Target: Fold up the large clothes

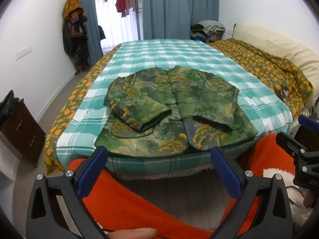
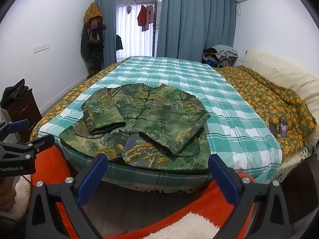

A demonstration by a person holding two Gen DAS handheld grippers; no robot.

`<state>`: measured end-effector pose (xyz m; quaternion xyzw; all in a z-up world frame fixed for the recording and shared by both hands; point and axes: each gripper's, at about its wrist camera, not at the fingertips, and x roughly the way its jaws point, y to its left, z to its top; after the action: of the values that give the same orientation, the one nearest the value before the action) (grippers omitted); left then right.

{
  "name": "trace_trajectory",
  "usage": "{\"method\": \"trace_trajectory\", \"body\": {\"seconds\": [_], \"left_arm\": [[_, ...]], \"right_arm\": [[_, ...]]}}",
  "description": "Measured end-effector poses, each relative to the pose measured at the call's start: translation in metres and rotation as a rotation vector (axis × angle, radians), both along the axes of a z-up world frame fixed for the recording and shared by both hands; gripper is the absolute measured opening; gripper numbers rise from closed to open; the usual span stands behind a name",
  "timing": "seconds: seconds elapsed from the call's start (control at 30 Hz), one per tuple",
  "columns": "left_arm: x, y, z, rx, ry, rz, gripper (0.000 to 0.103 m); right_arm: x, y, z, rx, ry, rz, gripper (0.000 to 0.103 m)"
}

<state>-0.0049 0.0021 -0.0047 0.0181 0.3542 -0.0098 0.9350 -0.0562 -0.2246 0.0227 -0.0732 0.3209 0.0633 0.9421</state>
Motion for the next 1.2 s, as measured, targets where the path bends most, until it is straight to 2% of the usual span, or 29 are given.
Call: {"method": "trace_trajectory", "body": {"seconds": [1.2], "left_arm": [[-0.002,-0.015,-0.007,0.015,0.027,-0.023,0.103]], "right_arm": [[-0.002,0.005,-0.007,0.004,0.014,0.036,0.102]]}}
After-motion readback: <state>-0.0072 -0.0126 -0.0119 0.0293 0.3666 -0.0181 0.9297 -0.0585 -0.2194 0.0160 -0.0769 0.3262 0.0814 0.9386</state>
